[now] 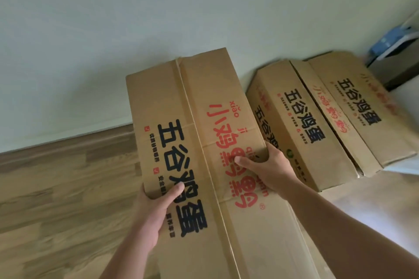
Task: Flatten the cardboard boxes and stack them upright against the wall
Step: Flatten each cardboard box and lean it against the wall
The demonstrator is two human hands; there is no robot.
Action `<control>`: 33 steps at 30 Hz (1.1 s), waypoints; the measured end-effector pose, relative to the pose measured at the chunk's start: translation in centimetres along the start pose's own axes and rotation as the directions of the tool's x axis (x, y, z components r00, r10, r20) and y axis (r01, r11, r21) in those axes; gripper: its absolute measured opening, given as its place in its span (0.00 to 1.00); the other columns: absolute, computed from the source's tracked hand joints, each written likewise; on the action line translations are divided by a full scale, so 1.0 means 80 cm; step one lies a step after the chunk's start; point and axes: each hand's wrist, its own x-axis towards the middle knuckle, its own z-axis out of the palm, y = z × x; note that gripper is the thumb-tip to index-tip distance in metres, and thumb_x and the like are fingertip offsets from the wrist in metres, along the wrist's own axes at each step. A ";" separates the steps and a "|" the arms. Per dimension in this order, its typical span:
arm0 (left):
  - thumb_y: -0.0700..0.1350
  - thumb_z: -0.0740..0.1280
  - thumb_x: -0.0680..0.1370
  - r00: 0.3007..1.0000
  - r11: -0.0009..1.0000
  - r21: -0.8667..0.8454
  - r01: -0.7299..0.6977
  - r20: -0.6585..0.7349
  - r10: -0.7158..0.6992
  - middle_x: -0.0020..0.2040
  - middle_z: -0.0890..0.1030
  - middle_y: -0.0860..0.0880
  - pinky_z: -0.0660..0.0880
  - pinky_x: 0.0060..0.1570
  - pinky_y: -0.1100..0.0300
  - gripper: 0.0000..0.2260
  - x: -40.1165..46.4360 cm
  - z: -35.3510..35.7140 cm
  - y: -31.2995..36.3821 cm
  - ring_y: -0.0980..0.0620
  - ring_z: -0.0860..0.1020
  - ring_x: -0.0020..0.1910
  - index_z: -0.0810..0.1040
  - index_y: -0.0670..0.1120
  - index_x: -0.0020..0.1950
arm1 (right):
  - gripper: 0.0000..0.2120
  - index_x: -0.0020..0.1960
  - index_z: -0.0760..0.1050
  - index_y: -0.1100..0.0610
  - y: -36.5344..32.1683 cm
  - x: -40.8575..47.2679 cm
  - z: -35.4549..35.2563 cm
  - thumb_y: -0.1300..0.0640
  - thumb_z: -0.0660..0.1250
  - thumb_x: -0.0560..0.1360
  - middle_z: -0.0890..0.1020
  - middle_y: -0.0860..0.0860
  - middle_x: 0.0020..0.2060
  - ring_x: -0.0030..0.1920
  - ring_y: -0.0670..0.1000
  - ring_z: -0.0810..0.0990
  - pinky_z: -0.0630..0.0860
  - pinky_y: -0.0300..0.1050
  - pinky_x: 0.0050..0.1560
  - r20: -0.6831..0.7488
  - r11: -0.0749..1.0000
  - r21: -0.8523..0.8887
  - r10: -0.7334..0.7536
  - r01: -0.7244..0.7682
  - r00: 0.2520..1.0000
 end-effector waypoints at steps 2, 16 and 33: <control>0.52 0.82 0.61 1.000 1.000 0.012 0.013 0.014 -0.013 0.52 0.85 0.47 0.75 0.44 0.51 0.31 0.031 0.038 -0.001 0.46 0.82 0.51 0.77 0.49 0.61 | 0.41 0.68 0.74 0.44 0.006 0.036 -0.023 0.32 0.82 0.60 0.86 0.44 0.51 0.47 0.46 0.87 0.85 0.46 0.41 -0.012 1.000 -0.020 0.023 -0.023 1.000; 0.56 0.81 0.60 0.995 0.995 0.033 0.097 0.028 -0.098 0.56 0.84 0.48 0.77 0.45 0.50 0.37 0.209 0.284 -0.027 0.49 0.81 0.52 0.75 0.50 0.67 | 0.43 0.71 0.71 0.45 0.091 0.294 -0.130 0.29 0.78 0.63 0.82 0.45 0.54 0.49 0.48 0.83 0.80 0.45 0.38 -0.056 0.990 -0.108 0.084 -0.090 0.995; 0.55 0.81 0.69 0.985 0.995 0.077 0.056 -0.168 -0.042 0.54 0.83 0.54 0.79 0.46 0.52 0.27 0.310 0.372 -0.091 0.54 0.81 0.52 0.76 0.54 0.64 | 0.46 0.84 0.38 0.36 0.210 0.405 -0.086 0.17 0.44 0.72 0.35 0.55 0.85 0.84 0.58 0.31 0.31 0.71 0.77 -0.213 0.755 -0.655 -0.142 -0.034 0.967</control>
